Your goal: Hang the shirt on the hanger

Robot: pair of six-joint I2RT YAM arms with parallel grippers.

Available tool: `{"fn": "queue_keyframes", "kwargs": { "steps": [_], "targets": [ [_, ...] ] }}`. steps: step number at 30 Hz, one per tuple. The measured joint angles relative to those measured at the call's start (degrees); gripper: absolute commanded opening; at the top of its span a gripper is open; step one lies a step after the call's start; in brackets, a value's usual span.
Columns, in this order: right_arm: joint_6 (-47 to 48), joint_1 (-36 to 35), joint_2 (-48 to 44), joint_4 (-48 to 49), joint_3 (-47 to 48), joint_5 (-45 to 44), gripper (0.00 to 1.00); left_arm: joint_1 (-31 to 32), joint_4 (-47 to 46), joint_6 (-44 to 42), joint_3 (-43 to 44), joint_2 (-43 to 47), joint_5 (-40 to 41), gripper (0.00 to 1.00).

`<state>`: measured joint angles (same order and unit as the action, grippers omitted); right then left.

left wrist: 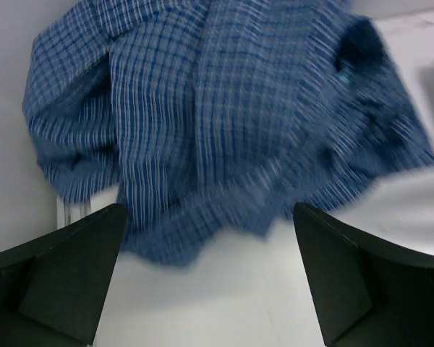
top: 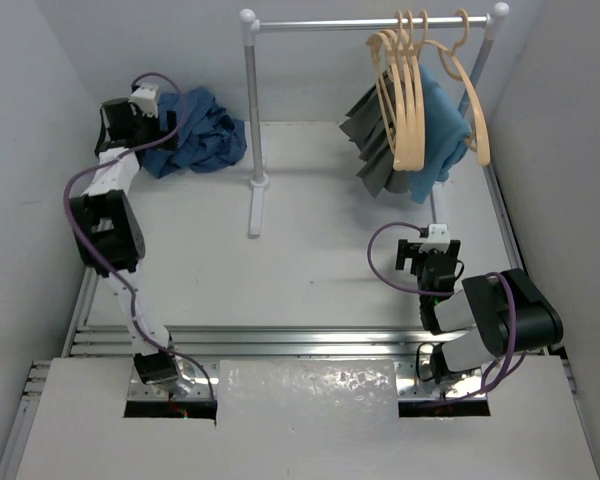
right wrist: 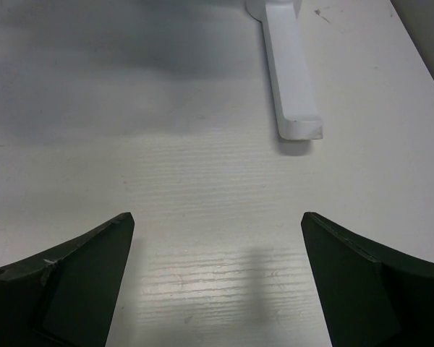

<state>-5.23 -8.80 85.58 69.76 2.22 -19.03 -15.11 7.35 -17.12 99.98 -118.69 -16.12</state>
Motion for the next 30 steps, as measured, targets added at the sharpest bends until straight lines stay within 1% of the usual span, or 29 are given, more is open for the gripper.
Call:
{"fn": "queue_keyframes", "kwargs": {
  "steps": [2,4,6,8,9,10,11,12,13,16,17,19,21,23,26,27,30],
  "targets": [
    [-0.2,0.2,0.0,-0.4,0.0,0.0,0.99,0.8,0.9,0.0,8.3,-8.2,1.3,0.99],
    [-0.4,0.5,0.0,-0.9,0.0,0.0,0.99,1.5,1.1,-0.6,13.4,-14.3,2.3,0.99],
    [-0.6,0.7,0.0,-1.3,0.0,0.2,0.99,2.2,0.8,-1.4,16.3,-19.1,3.4,1.00],
    [-0.8,0.8,0.0,-1.5,0.0,0.2,0.99,3.0,0.0,-2.6,17.0,-22.1,4.6,1.00],
    [-0.9,0.8,0.0,-1.5,0.0,0.2,0.99,3.3,-0.6,-3.1,17.1,-23.1,5.2,0.97],
    [-0.9,0.8,0.0,-1.5,0.0,0.2,0.99,3.7,-1.1,-3.7,17.1,-24.2,6.3,0.66],
    [-0.9,0.8,0.0,-1.5,0.0,0.2,0.99,4.0,-1.6,-3.7,17.1,-25.0,7.4,0.42],
    [-0.9,0.8,0.0,-1.5,0.0,0.1,0.99,4.3,-2.2,-3.9,17.1,-25.5,8.0,0.11],
    [-0.9,0.8,-0.1,-1.6,0.0,0.0,0.99,4.4,-2.9,-3.7,17.1,-25.8,8.7,0.00],
    [-0.7,0.8,-1.3,-1.4,0.0,0.3,0.99,4.9,-5.1,-3.8,15.0,-24.8,9.6,0.00],
    [-0.5,0.7,-2.3,-1.4,0.0,0.4,0.99,4.9,-5.9,-3.7,13.2,-23.8,9.3,0.00],
    [-0.1,0.4,-6.0,-1.3,0.0,0.3,0.99,5.0,-6.0,-3.6,6.8,-19.1,8.2,0.00],
    [-0.2,0.0,-14.4,-4.6,0.0,0.4,0.99,5.0,-4.1,-3.5,-1.7,-11.1,6.3,0.00],
    [-1.3,-0.3,-24.1,-9.0,0.1,1.1,0.99,5.0,0.7,-3.5,-7.1,-2.3,4.2,0.00],
    [-3.8,-0.4,-36.6,-22.7,0.9,3.3,0.98,5.0,6.8,-3.5,-11.6,12.8,1.8,0.00],
    [-4.6,-0.4,-40.0,-28.7,1.8,4.2,0.98,5.0,8.5,-3.5,-12.6,18.6,0.9,0.00],
    [-6.7,-0.4,-46.1,-45.4,6.8,6.2,0.95,5.0,14.1,-3.7,-13.2,33.8,-2.6,0.00]
  ]
}}
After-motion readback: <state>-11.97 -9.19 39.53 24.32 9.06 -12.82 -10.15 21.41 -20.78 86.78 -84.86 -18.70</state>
